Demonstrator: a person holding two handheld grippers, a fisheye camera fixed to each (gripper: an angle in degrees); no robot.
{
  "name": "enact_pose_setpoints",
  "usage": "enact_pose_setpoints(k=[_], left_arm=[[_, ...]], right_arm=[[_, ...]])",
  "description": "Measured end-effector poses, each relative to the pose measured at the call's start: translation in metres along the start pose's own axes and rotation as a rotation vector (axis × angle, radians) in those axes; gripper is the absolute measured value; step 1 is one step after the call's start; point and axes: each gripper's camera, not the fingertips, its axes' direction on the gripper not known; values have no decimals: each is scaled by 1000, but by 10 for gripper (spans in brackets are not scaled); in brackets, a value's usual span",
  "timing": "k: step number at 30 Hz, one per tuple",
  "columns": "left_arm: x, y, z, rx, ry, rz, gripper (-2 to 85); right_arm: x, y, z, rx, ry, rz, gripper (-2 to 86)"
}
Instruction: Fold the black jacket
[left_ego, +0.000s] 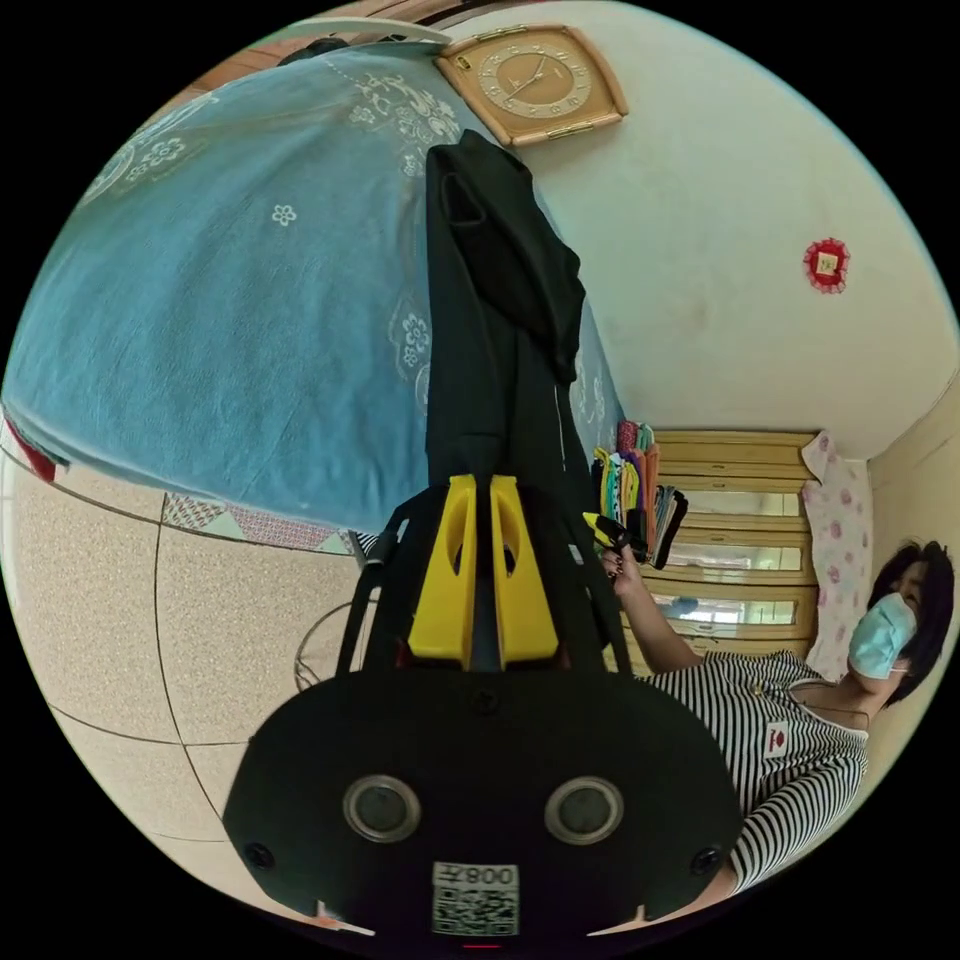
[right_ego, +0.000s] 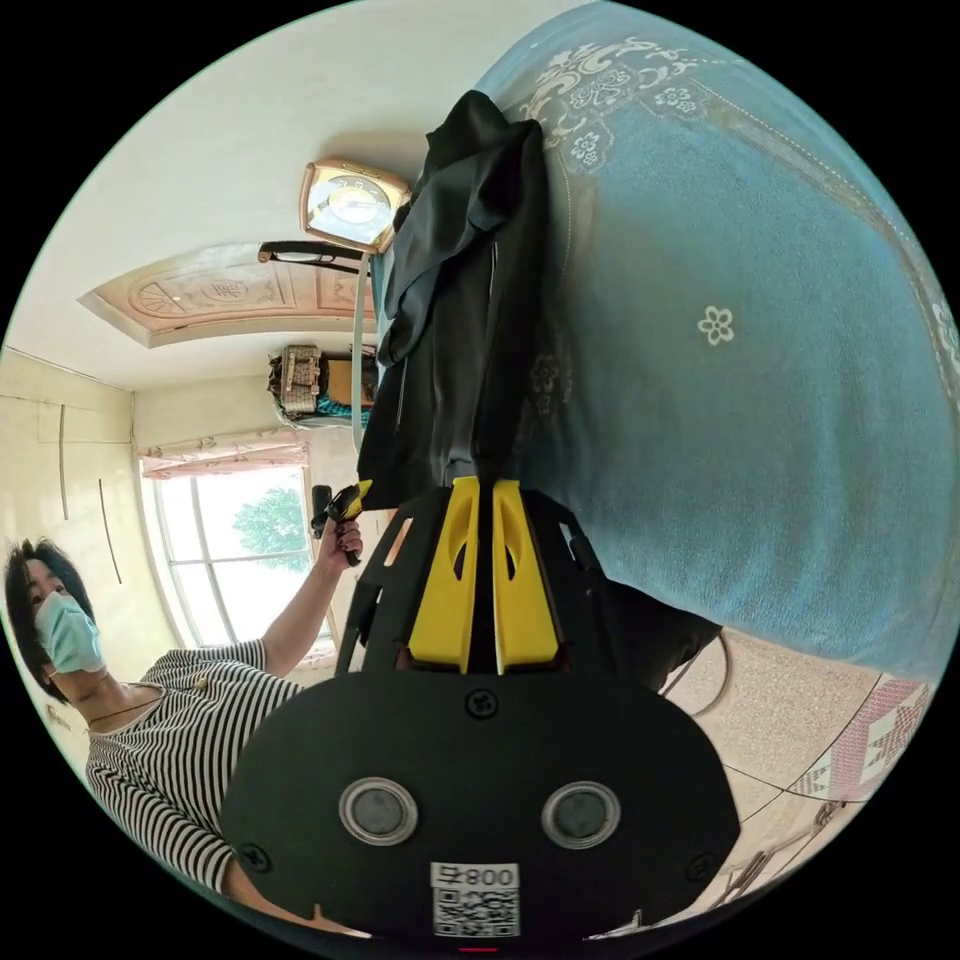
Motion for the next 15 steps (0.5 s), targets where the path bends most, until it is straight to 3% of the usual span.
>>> enact_pose_setpoints(k=[15], left_arm=[[-11, 139, 14, 47, 285, 120, 26]], right_arm=[[-31, 97, -112, 52, -15, -144, 15]])
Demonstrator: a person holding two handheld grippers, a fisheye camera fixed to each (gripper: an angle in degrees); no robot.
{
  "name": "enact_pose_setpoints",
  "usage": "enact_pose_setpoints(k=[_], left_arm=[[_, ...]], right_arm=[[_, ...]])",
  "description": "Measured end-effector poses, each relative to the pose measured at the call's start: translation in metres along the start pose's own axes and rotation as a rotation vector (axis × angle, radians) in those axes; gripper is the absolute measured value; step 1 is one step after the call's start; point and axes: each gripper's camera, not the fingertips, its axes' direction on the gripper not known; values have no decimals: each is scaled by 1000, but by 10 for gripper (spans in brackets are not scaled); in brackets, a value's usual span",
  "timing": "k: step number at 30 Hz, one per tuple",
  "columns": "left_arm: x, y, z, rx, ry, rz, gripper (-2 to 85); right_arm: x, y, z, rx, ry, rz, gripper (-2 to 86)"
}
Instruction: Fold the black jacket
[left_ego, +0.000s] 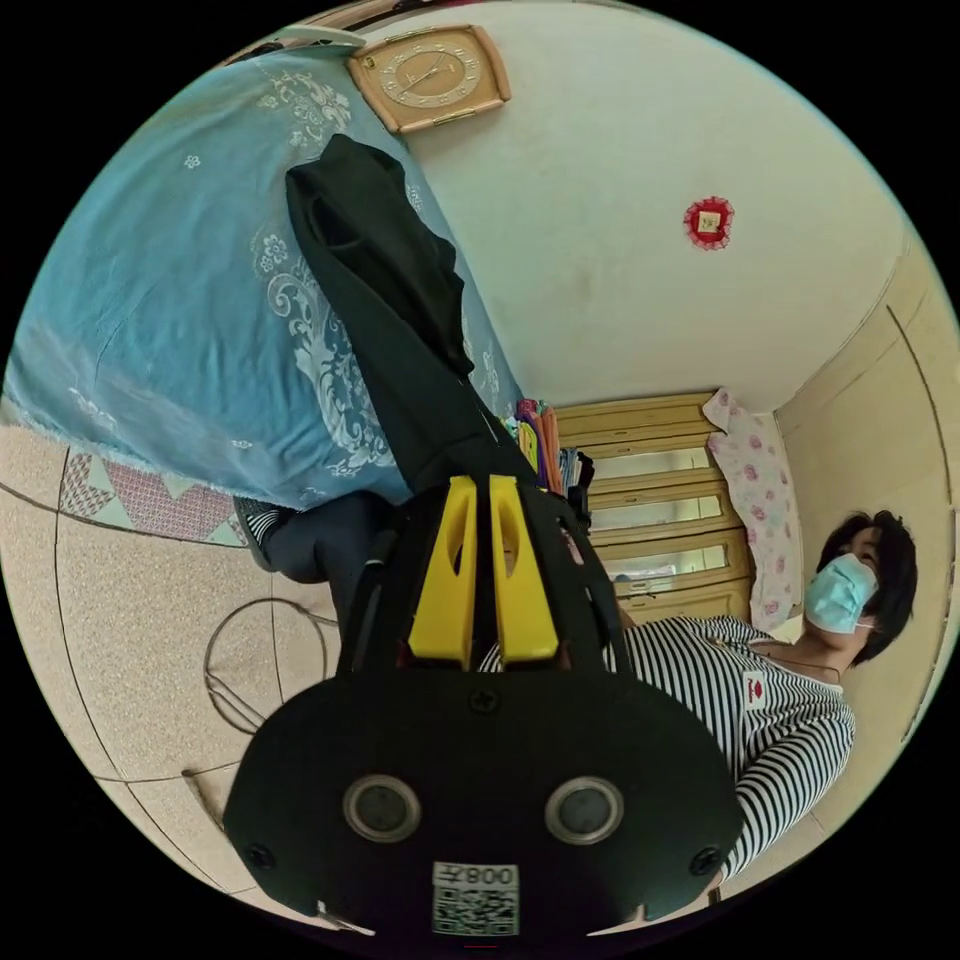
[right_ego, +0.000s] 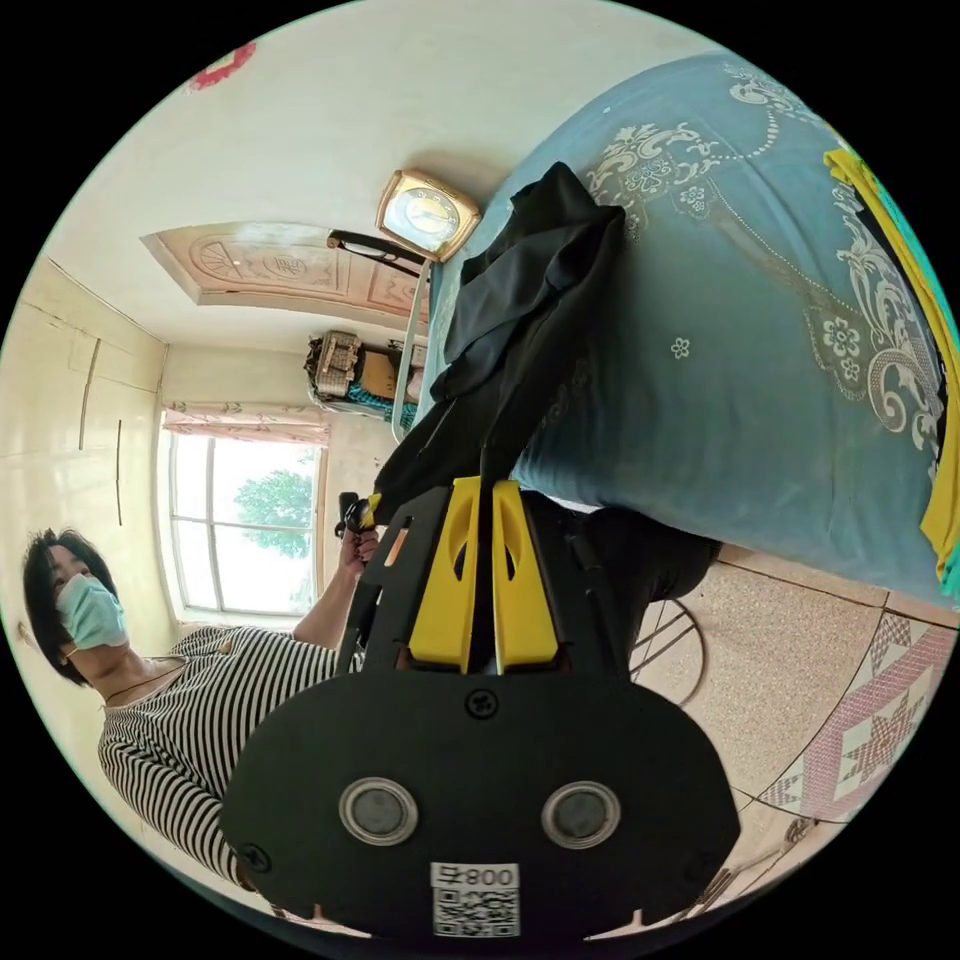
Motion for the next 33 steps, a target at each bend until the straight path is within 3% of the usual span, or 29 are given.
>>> enact_pose_setpoints(k=[14, 23, 33], left_arm=[[5, 120, -19, 39, 106, 20, 27], [11, 141, -28, 58, 139, 20, 27], [15, 124, -26, 117, 208, -19, 27]], right_arm=[[11, 146, -55, 27, -90, -50, 13], [27, 192, -62, 51, -116, -59, 14], [48, 181, -52, 59, -146, -56, 14]])
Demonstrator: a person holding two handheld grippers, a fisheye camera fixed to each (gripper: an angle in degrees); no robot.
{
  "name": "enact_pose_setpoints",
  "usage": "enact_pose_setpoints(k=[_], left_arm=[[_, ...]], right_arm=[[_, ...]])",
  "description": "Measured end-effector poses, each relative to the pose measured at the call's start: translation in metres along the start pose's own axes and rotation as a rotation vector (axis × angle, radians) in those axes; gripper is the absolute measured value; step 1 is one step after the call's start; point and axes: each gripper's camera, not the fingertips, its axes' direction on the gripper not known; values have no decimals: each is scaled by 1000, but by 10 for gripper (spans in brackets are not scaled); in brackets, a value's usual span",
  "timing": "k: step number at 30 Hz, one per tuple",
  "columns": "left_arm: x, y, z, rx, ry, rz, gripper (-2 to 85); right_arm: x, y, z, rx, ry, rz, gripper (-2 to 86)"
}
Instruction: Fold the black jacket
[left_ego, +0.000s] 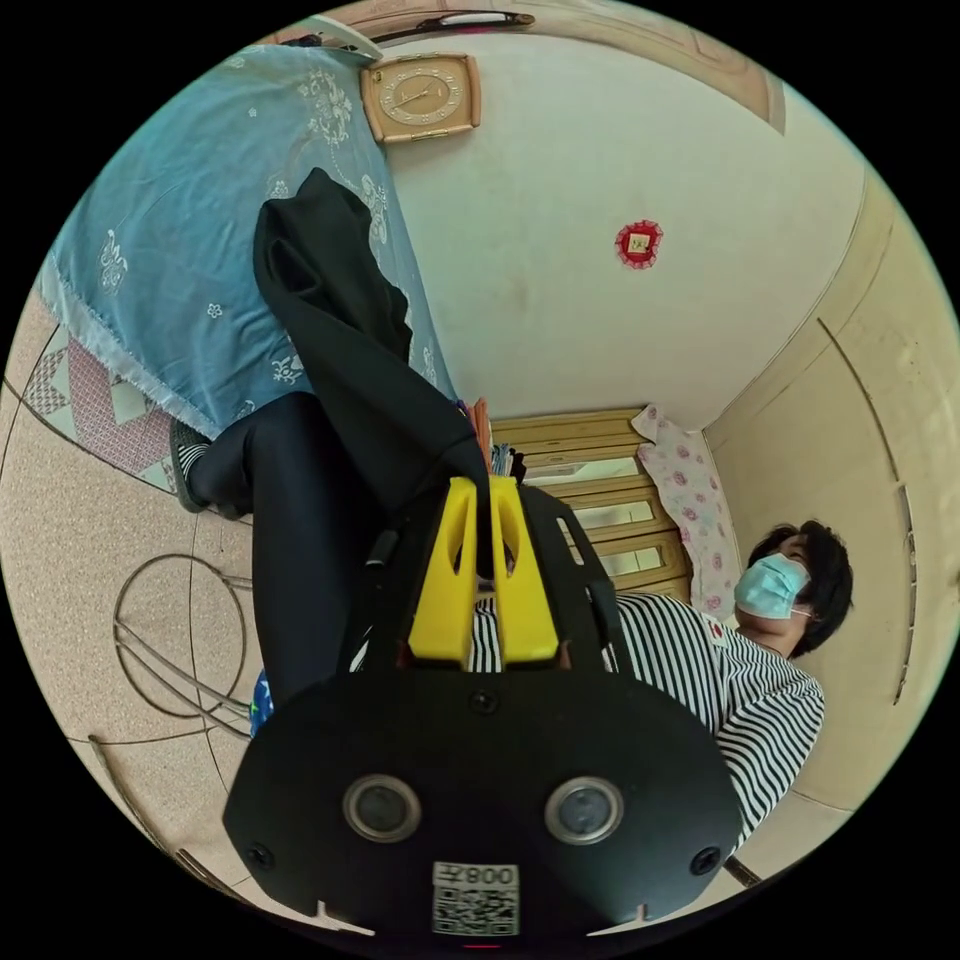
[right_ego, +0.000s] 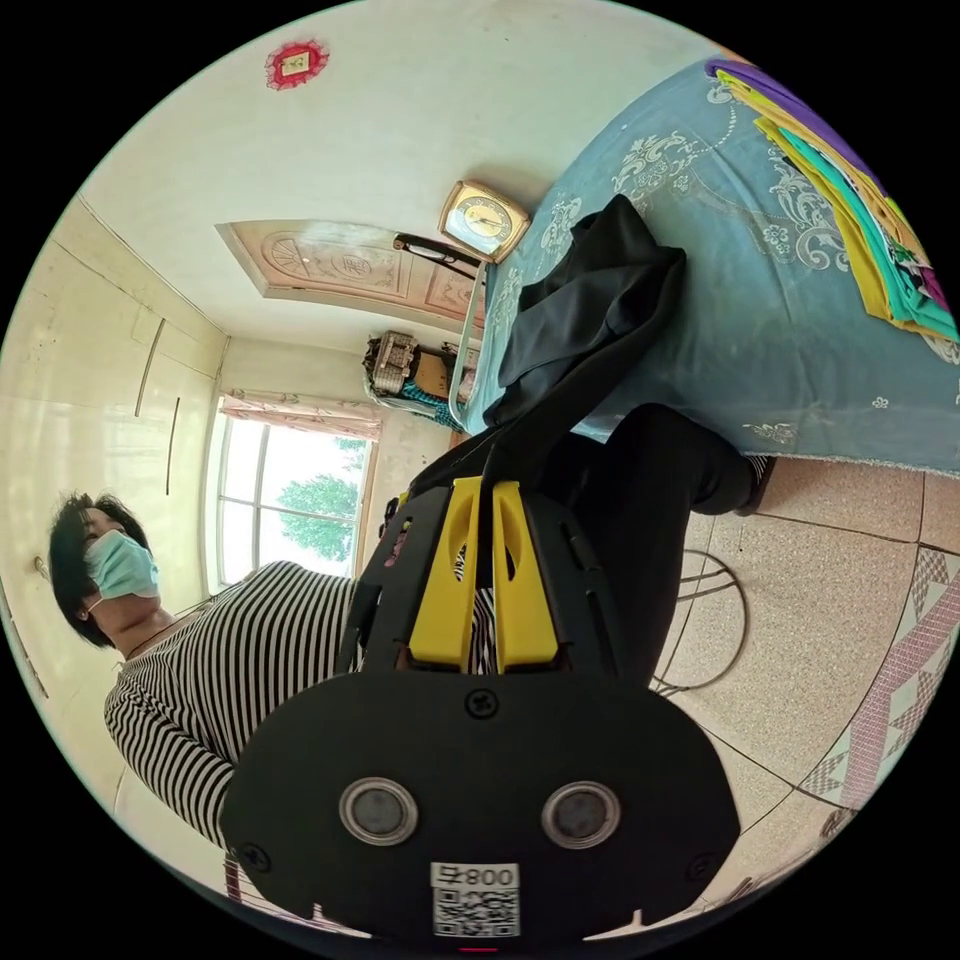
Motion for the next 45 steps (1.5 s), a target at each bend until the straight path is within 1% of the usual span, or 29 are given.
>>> enact_pose_setpoints(k=[9, 15, 19, 26, 30, 32, 34, 37, 41, 45], left_arm=[[24, -71, 11, 72, 50, 7, 27], [46, -159, 31, 120, 67, 38, 29], [58, -234, 51, 136, 43, 55, 30], [57, -359, 85, 195, -8, 1, 29], [44, -413, 103, 209, -70, -57, 30], [30, -443, 118, 192, -140, -110, 31], [20, -460, 129, 187, -188, -151, 33], [7, -482, 140, 233, -157, -198, 36], [2, -510, 158, 222, -204, -219, 51], [2, -521, 171, 247, -175, -230, 74]], right_arm=[[16, -61, 7, 31, -67, -33, 15], [26, -144, 13, 56, -86, -56, 15], [40, -213, 20, 86, -73, -60, 15], [90, -338, 42, 143, -12, -7, 14], [130, -397, 63, 127, 62, 56, 13], [163, -432, 86, 85, 100, 100, 13], [184, -453, 101, 69, 115, 133, 13], [209, -481, 110, 90, 94, 165, 14], [228, -516, 122, 48, 149, 187, 15], [249, -529, 129, 33, 130, 231, 19]])
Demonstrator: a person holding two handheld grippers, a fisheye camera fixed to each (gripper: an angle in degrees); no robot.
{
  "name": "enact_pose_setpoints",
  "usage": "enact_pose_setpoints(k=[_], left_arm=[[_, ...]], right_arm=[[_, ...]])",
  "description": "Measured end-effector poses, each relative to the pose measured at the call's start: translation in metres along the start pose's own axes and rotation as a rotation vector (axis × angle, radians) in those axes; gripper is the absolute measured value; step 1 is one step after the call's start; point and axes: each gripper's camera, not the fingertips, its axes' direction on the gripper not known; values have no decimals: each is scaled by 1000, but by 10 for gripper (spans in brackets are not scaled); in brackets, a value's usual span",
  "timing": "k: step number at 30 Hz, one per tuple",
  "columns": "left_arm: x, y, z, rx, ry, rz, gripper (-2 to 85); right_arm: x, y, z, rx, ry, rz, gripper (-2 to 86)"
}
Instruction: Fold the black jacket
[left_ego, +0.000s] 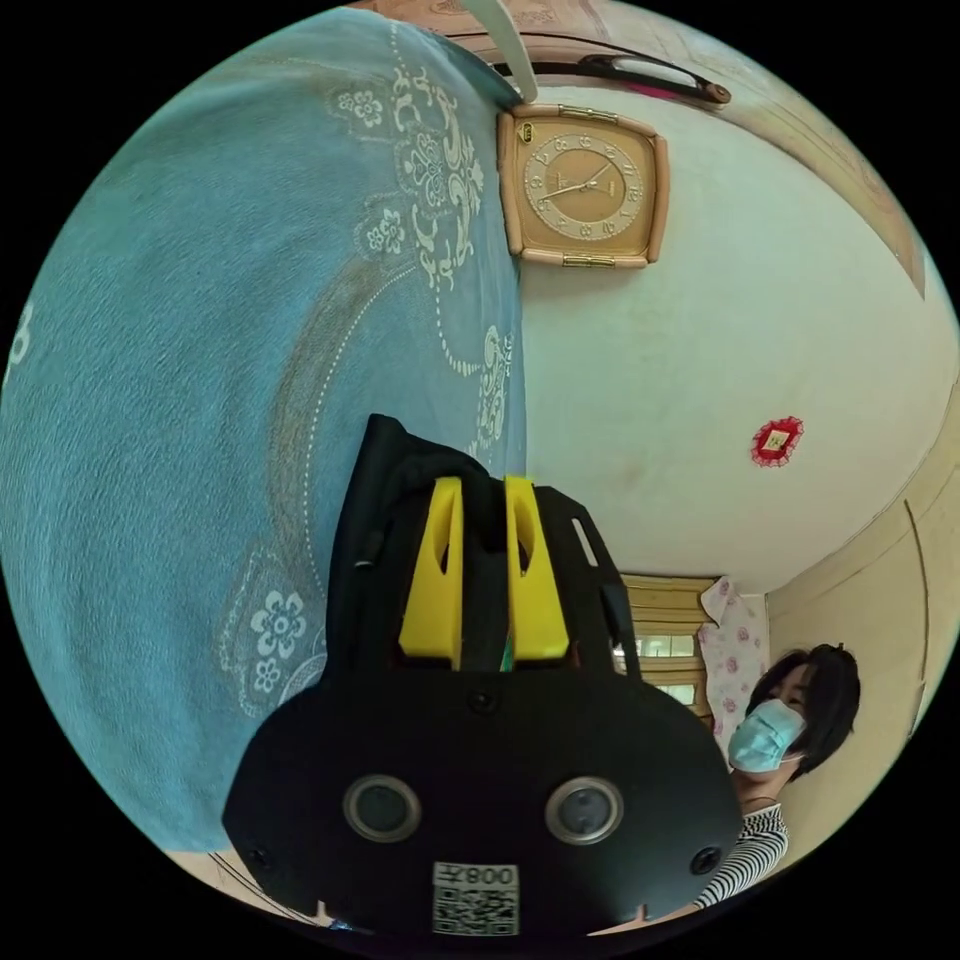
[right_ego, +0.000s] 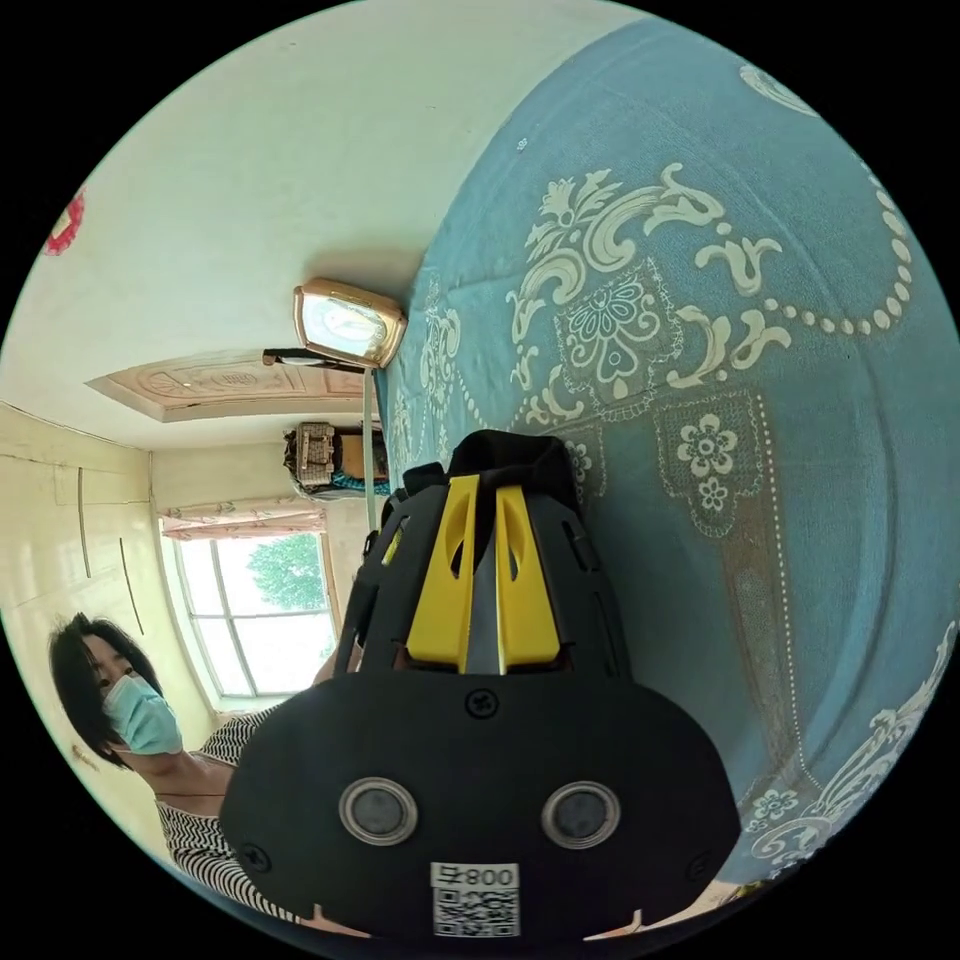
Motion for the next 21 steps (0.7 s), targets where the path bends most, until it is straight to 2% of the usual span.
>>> enact_pose_setpoints(k=[12, 17, 19, 21], left_arm=[[55, 27, 15, 67, 31, 118, 84], [87, 53, 32, 113, -1, 243, 60], [101, 64, 45, 84, -22, 319, 42], [117, 75, 69, 13, -101, 390, 24]], right_arm=[[1, 10, -19, 42, -301, 45, 84], [-14, 25, -37, 106, -427, 72, 82], [-45, 38, -45, 154, -387, -8, 63], [-91, 45, -35, 133, -260, -100, 42]])
